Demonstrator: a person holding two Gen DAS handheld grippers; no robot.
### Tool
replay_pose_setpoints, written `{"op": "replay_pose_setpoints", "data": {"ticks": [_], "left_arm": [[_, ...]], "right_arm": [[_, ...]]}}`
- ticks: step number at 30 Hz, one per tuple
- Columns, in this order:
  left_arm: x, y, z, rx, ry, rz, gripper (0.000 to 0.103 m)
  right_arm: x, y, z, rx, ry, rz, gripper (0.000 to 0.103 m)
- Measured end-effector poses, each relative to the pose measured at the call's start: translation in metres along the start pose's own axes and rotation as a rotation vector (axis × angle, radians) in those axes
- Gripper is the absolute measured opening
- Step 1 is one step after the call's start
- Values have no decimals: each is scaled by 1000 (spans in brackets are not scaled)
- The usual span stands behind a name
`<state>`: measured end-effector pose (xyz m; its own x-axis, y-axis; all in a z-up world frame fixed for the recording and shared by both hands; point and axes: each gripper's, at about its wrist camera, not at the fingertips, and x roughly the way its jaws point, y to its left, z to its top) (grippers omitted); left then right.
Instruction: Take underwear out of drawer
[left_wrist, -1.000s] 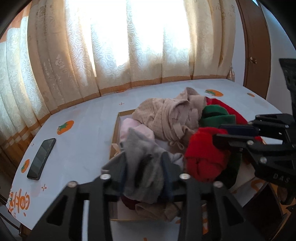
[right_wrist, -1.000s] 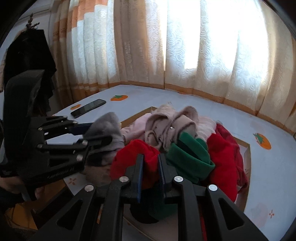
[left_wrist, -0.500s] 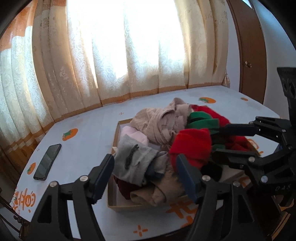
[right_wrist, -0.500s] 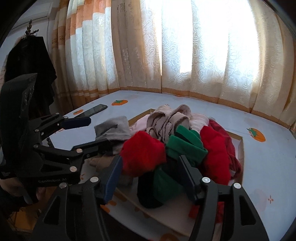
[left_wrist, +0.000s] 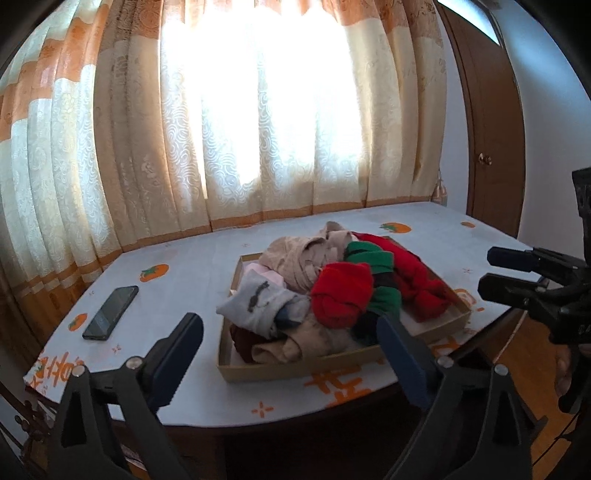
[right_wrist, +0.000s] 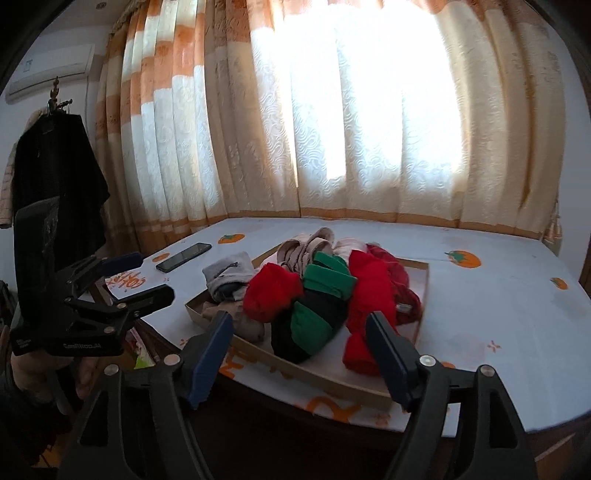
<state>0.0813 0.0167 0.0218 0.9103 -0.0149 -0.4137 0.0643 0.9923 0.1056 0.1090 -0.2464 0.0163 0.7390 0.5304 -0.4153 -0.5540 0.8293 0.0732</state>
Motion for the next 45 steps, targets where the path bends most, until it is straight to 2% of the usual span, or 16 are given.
{"op": "replay_pose_setpoints", "data": {"ticks": [15, 33, 45], "left_arm": [[-9, -5, -14, -32, -6, 15, 98], [-7, -6, -12, -32, 18, 15, 100], [-8, -10, -6, -35, 28, 1, 103]], "right_arm": [[-19, 3, -11, 6, -35, -1, 77], [-17, 10, -14, -11, -28, 8, 77], [-30, 11, -7, -28, -70, 1, 78]]}}
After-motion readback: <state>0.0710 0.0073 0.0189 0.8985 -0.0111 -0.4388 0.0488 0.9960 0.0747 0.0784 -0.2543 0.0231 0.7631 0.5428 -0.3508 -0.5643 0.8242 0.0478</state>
